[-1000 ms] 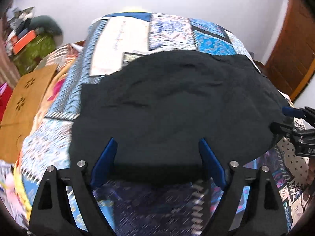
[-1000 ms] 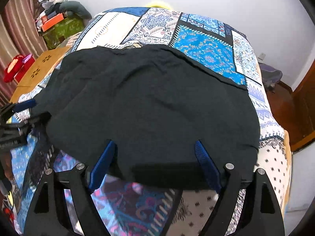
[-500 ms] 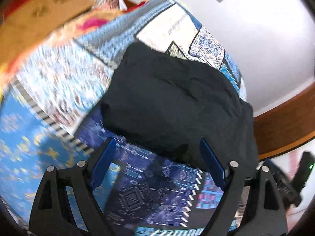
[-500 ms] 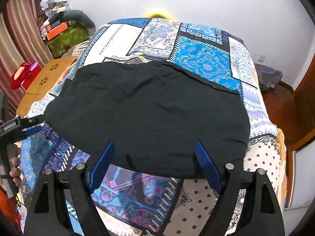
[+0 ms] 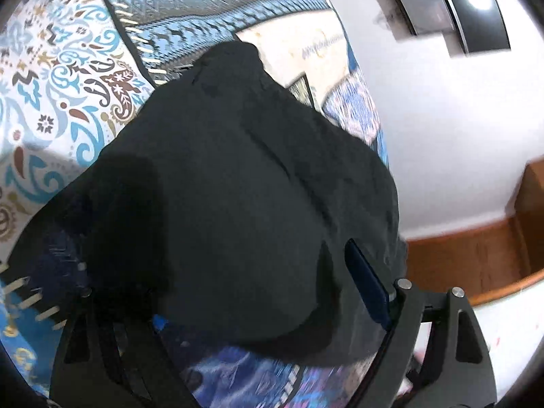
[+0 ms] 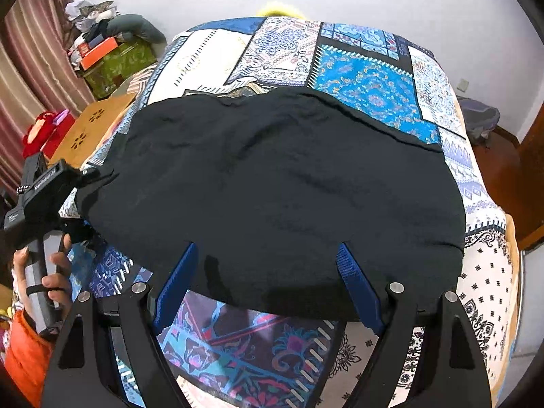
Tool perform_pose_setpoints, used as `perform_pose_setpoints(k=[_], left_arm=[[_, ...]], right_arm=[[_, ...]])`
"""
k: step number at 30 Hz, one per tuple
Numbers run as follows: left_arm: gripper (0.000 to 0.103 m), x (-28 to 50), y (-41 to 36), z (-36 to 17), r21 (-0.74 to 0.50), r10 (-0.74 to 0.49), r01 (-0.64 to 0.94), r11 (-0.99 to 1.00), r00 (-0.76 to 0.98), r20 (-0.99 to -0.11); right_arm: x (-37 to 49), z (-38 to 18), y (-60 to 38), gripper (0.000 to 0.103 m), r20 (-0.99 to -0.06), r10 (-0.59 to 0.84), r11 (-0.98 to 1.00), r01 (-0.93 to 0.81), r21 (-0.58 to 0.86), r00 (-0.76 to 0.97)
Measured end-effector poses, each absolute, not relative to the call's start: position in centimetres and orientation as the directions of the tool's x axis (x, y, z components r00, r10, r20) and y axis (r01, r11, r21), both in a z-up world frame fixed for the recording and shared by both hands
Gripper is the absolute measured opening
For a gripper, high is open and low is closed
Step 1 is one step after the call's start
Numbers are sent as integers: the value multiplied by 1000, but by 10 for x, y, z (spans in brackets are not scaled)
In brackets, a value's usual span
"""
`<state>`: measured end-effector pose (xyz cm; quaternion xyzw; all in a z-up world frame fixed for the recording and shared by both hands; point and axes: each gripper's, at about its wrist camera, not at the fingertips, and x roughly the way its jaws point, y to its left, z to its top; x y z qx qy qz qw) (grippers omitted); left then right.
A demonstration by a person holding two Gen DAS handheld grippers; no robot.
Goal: Fold large clothes
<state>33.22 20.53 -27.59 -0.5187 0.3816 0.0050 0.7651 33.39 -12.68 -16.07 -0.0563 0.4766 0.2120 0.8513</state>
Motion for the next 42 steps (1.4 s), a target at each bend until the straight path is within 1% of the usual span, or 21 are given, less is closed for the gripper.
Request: perform_pose_setpoints(k=[1, 2, 3, 4, 6, 8, 9, 11, 13, 14, 19, 24, 28, 30, 32, 33, 35, 36, 38, 39, 42], left_arm=[[85, 333, 205, -276, -784, -370, -415, 462, 713, -596], [76, 337, 203, -274, -765, -336, -438, 473, 712, -616], [63, 339, 199, -272, -714, -276, -483, 506, 694, -665], [59, 342, 196, -269, -683, -246, -498, 534, 682, -689], [45, 346, 195, -265, -645, -211, -504, 575, 671, -711], [40, 348, 187, -250, -592, -173, -480, 647, 664, -727], [37, 347, 181, -237, -546, -142, -458, 701, 661, -737], [35, 347, 174, -219, -499, -108, -433, 750, 665, -739], [34, 338, 172, -196, -488, -103, -393, 779, 688, -718], [34, 332, 173, -185, -495, -102, -374, 784, 710, -697], [33, 301, 178, -117, -446, -14, -324, 835, 797, -604], [33, 277, 181, -74, -398, 67, -318, 860, 845, -530], [33, 275, 173, -68, -342, 95, -310, 887, 848, -522], [33, 277, 168, -72, -351, 66, -295, 889, 840, -539], [32, 283, 160, -81, -357, 31, -279, 892, 824, -566], [32, 285, 154, -82, -333, 44, -281, 900, 819, -573], [32, 283, 142, -78, -296, 57, -270, 916, 820, -570], [32, 285, 133, -73, -284, 52, -252, 925, 825, -562], [32, 290, 120, -68, -281, 33, -225, 933, 831, -555], [32, 293, 108, -65, -274, 18, -202, 940, 834, -551], [32, 301, 77, -63, -256, -19, -147, 955, 834, -551]], right_arm=[[335, -161, -127, 81, -837, 308, 906, -407, 113, 453], [334, -161, -127, 81, -838, 311, 907, -403, 121, 448], [334, -161, -127, 81, -839, 319, 907, -400, 134, 441], [334, -160, -127, 81, -838, 325, 906, -399, 142, 438], [332, -156, -128, 81, -837, 325, 907, -395, 144, 441], [329, -150, -128, 81, -831, 318, 908, -397, 130, 456], [327, -146, -128, 81, -827, 314, 909, -398, 121, 466], [324, -139, -127, 81, -822, 308, 910, -400, 108, 479], [321, -131, -123, 81, -816, 308, 909, -406, 99, 490], [320, -128, -121, 81, -812, 313, 907, -410, 101, 493], [312, -115, -98, 81, -789, 382, 879, -454, 148, 482], [308, -126, -56, 81, -798, 442, 824, -536, 181, 410], [307, -161, -15, 82, -837, 443, 784, -591, 188, 321], [312, -182, -4, 84, -862, 426, 780, -596, 194, 277], [310, -194, 5, 84, -875, 389, 778, -611, 145, 288], [308, -194, 7, 84, -875, 380, 769, -628, 118, 301], [308, -190, 3, 83, -873, 395, 753, -645, 131, 284], [310, -186, -6, 81, -867, 423, 747, -643, 170, 262], [314, -175, -29, 81, -842, 489, 746, -610, 267, 228], [316, -169, -45, 81, -831, 505, 759, -580, 297, 234], [314, -149, -93, 81, -804, 495, 811, -507, 292, 330]])
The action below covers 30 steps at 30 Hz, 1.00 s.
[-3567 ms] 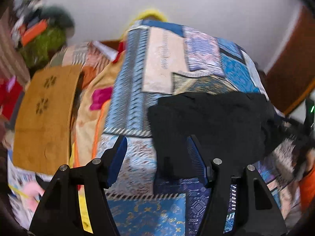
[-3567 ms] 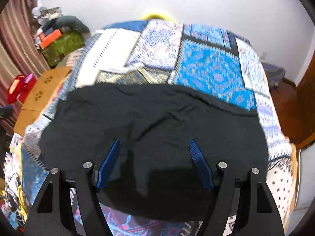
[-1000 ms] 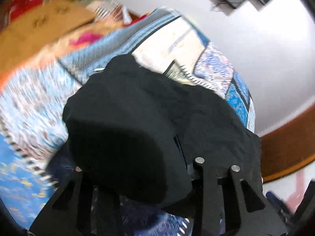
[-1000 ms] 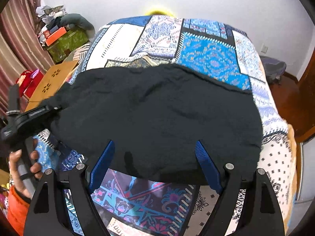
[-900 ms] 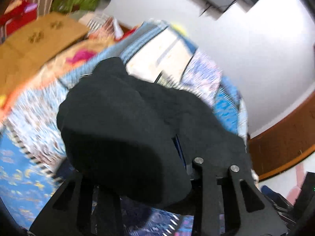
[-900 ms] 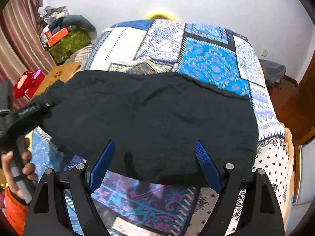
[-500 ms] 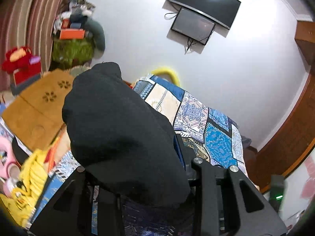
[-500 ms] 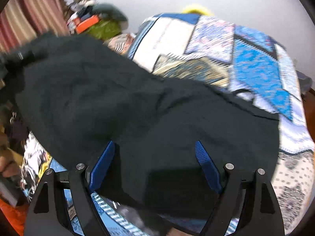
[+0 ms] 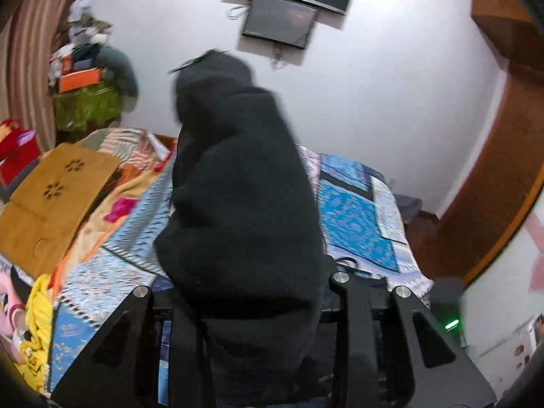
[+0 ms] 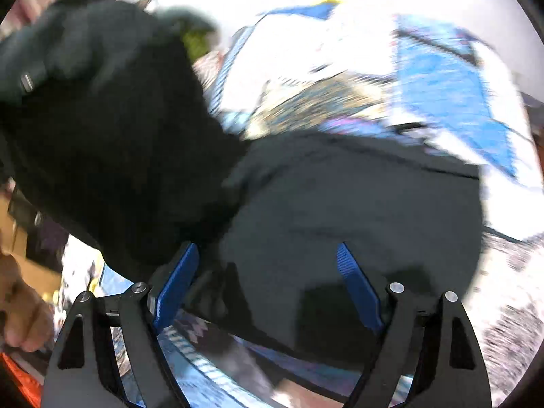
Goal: Fold large clothes
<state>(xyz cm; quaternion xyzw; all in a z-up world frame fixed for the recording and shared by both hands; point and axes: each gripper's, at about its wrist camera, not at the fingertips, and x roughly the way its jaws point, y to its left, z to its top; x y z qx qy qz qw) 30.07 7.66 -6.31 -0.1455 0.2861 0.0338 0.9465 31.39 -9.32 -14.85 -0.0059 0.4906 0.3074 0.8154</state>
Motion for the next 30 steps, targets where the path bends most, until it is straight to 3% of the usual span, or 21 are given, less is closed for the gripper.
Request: perform_pose_setpoints(k=[5, 7, 12, 17, 21, 23, 25, 30], left_arm=[[32, 319, 12, -78, -227, -120, -25, 974, 789, -602], [32, 333, -23, -97, -214, -178, 44, 976, 729, -661], [39, 353, -74, -160, -141, -187, 125, 982, 558, -808], [52, 335, -84, -162, -57, -164, 210, 976, 539, -826], [56, 316, -78, -149, -6, -144, 256, 967, 526, -838], [69, 302, -79, -142, 19, -132, 266, 964, 539, -832], [94, 289, -69, -131, -1, -162, 276, 961, 560, -812], [97, 268, -47, -102, -41, -200, 264, 964, 609, -767]], right_arm=[[302, -130, -171, 81, -796, 366, 902, -396, 174, 483], [301, -130, -198, 81, -804, 319, 926, -346, 152, 501], [298, -138, -241, 81, -833, 272, 954, -250, 167, 482], [280, -129, -259, 81, -828, 267, 958, -231, 171, 493], [272, -109, -256, 81, -802, 288, 952, -248, 180, 523], [270, -103, -250, 81, -781, 313, 943, -274, 188, 541], [267, -94, -240, 81, -758, 338, 933, -305, 192, 558], [263, -78, -208, 81, -715, 417, 895, -392, 214, 562]])
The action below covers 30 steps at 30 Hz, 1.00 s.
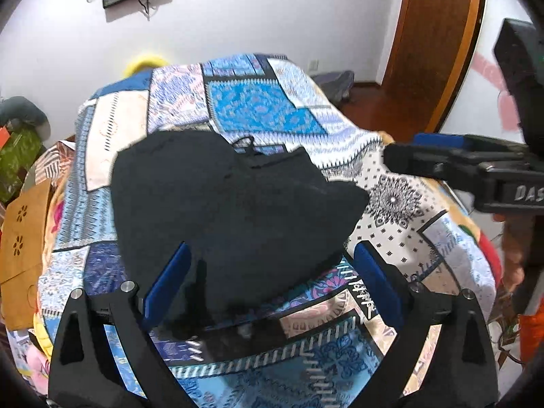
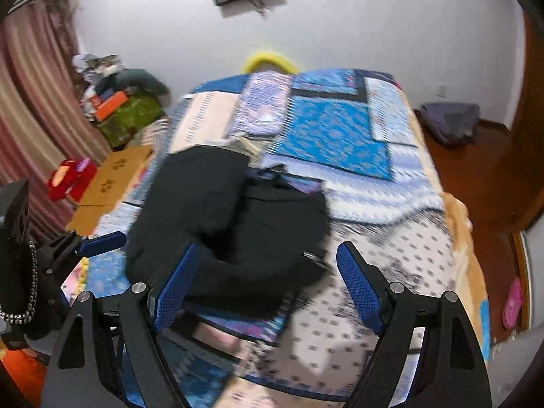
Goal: Fold large clothes
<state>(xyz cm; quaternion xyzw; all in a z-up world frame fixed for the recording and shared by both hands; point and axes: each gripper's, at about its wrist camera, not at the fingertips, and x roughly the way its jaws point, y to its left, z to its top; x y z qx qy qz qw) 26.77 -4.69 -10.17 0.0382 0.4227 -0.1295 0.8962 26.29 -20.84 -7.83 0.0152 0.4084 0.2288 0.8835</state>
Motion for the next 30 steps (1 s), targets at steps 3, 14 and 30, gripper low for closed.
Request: perform_pose_setpoints(k=[3, 14, 30], left_arm=[[97, 261, -25, -90, -6, -152, 218, 976, 662, -734], [98, 290, 53, -152, -113, -115, 38, 993, 561, -820], [103, 266, 53, -172, -164, -159, 37, 986, 523, -838]], right_arm=[[267, -81, -187, 81, -718, 437, 879, -429, 210, 542], [285, -142, -168, 82, -791, 433, 873, -421, 248, 433], [286, -164, -213, 86, -851, 389, 901, -339, 271, 352]])
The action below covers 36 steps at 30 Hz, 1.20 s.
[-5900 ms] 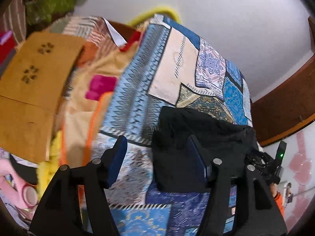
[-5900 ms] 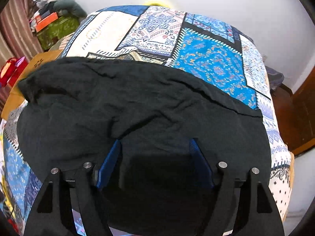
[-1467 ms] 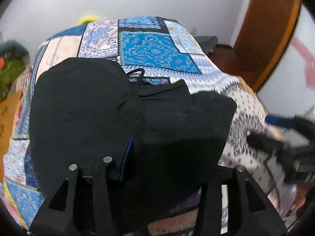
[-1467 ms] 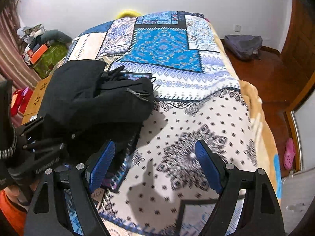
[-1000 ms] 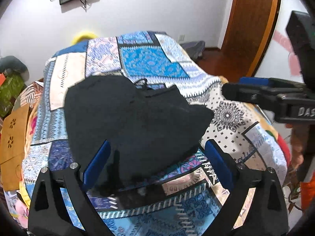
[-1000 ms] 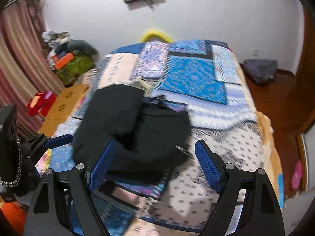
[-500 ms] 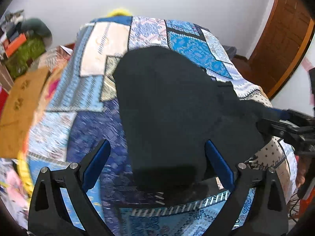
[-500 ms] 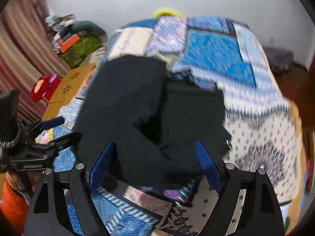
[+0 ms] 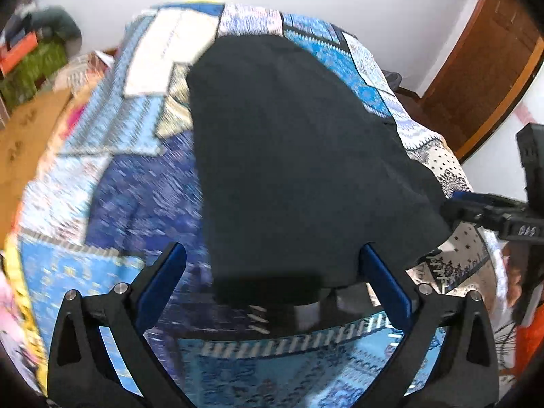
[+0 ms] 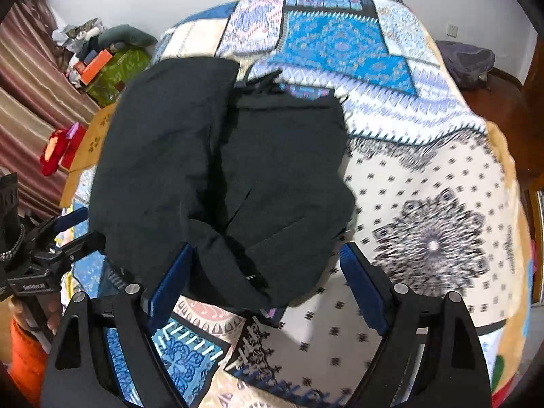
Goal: Fold large clothes
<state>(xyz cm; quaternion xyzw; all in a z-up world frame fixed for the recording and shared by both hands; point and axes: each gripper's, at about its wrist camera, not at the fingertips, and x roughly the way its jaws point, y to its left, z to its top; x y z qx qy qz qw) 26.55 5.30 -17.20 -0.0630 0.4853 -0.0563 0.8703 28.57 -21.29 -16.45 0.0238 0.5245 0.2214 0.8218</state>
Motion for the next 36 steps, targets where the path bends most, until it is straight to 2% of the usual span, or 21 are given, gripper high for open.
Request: perform_pose_setpoints(k=[3, 5, 11, 14, 20, 29, 32, 34, 36], left_arm=[[103, 263, 66, -154, -139, -125, 18, 990, 567, -814], [103, 266, 79, -149, -165, -133, -3, 986, 578, -805], [103, 283, 111, -165, -363, -285, -56, 930, 515, -809], [103, 289, 109, -187, -448, -374, -59, 892, 461, -805], [103, 305, 113, -217, -651, -571, -77, 756, 409, -712], [103, 340, 121, -229, -692, -613, -104, 714, 384, -690], [103, 349, 124, -235, -716, -631, -111, 689, 394, -668], [103, 354, 125, -242, -737, -651, -126, 664, 388, -653], [103, 356, 124, -243, -747, -657, -135, 650, 394, -643]], right_arm=[[281, -149, -227, 86, -827, 407, 900, -328, 289, 387], [283, -146, -237, 86, -814, 432, 893, -311, 326, 389], [302, -175, -251, 86, -787, 566, 823, -215, 526, 244], [310, -190, -246, 86, -808, 545, 837, -199, 509, 223], [337, -216, -242, 86, -778, 612, 791, -138, 596, 145], [353, -220, -216, 88, -808, 578, 812, -185, 554, 113], [358, -221, -217, 86, -796, 593, 802, -170, 572, 119], [360, -222, -219, 81, -787, 604, 796, -154, 586, 127], [361, -221, -219, 72, -776, 617, 786, -144, 601, 129]])
